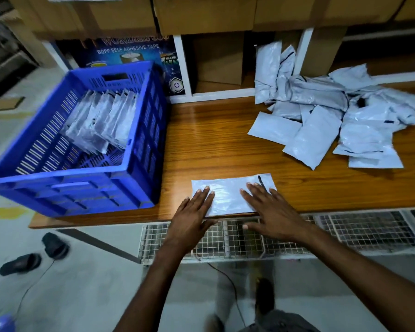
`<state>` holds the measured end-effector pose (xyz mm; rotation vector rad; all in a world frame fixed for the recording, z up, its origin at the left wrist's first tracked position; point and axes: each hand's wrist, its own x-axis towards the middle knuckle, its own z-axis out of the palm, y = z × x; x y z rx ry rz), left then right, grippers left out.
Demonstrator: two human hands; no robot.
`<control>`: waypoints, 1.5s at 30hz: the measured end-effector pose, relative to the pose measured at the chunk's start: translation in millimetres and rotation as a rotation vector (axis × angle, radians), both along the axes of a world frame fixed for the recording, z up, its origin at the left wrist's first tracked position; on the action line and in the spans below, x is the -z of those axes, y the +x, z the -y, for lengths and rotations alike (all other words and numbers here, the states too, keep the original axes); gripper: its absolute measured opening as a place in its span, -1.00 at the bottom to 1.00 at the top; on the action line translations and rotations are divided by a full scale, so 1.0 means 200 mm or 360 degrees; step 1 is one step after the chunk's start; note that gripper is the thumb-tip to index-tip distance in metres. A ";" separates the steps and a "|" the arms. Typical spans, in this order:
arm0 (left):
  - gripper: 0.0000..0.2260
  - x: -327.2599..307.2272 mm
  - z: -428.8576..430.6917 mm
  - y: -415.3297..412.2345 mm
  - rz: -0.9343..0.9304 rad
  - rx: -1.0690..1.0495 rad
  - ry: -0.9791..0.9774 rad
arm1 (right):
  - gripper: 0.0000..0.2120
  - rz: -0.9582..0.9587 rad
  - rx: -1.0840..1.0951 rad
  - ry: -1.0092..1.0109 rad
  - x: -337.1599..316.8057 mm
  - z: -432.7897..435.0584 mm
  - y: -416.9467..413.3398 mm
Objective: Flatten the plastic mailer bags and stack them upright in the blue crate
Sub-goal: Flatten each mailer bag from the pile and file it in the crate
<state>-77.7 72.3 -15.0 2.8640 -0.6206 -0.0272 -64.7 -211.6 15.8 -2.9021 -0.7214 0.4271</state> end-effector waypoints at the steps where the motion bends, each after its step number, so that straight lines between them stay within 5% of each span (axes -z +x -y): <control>1: -0.36 -0.01 0.00 -0.01 0.0025 0.0017 -0.0017 | -0.20 0.0009 0.0026 0.0024 -0.01 0.00 -0.03; 5: -0.63 -0.08 -0.02 -0.02 0.0211 0.0070 -0.0211 | -0.50 0.0072 0.0176 0.0310 -0.11 0.00 -0.10; 9: -0.82 -0.27 -0.02 -0.02 0.0250 -0.0174 -0.0880 | -0.88 0.0200 0.0384 0.0547 -0.29 0.04 -0.09; 14: -0.78 -0.35 0.01 0.06 0.0151 -0.0557 -0.1284 | -0.73 0.0149 0.0556 0.0776 -0.43 0.07 0.05; 18: -0.74 -0.32 0.06 0.14 0.0193 -0.0626 -0.1219 | -0.64 0.0141 0.0499 0.0559 -0.39 0.07 0.22; 22: -0.51 -0.21 0.12 0.24 0.0334 -0.0575 -0.0843 | -0.50 0.0486 0.0405 0.0259 -0.26 -0.03 0.27; 28: -0.43 -0.04 0.26 0.23 -0.0041 -0.0339 -0.0138 | -0.44 0.0174 0.0323 0.0152 0.07 -0.31 0.16; 45: -0.31 -0.01 0.22 0.22 -0.0169 -0.0419 -0.0097 | -0.25 0.0105 0.0390 0.0005 0.11 0.03 0.18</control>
